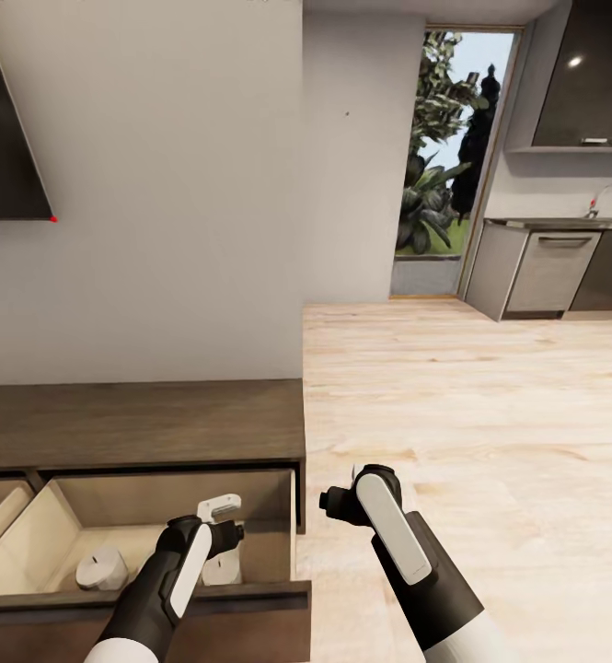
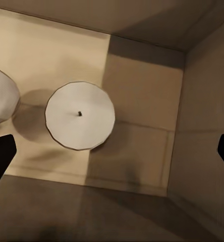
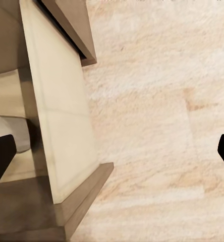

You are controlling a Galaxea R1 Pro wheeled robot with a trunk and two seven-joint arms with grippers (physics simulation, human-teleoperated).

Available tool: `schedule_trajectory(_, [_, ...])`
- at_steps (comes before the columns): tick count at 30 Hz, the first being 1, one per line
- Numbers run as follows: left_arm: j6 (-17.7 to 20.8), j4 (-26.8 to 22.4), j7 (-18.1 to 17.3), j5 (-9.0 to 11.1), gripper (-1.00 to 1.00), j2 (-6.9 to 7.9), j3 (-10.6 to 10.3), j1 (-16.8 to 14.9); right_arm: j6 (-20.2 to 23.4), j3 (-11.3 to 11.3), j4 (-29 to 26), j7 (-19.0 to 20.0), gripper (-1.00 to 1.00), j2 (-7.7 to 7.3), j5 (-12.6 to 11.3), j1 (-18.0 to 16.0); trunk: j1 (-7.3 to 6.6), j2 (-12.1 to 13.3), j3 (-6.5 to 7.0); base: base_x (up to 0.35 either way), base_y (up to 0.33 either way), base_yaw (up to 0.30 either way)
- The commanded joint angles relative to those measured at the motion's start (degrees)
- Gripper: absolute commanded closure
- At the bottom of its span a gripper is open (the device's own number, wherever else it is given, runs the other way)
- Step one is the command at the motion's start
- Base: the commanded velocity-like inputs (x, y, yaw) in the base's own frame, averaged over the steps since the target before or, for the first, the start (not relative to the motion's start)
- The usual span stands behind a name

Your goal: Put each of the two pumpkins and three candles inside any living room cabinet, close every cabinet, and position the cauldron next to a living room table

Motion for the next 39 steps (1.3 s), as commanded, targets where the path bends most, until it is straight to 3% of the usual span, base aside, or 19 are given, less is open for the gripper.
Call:
schedule_trajectory(1, [0.0, 0.0, 0.0, 0.0, -1.0, 0.02, 0.0, 0.0, 0.0, 0.0, 0.0, 0.0, -1.0, 0.0, 0.0, 0.0, -0.23, 0.4, 0.18, 0.0, 0.0, 0.0])
schedule_trajectory(39, [0.5, 0.1, 0.2, 0.1, -1.0, -0.06, -0.1, 0.0, 0.0, 0.0, 0.0, 0.0, -1.0, 0.01, 0.0, 0.0, -8.57, 15.7, 7.01, 0.0, 0.0, 0.0])
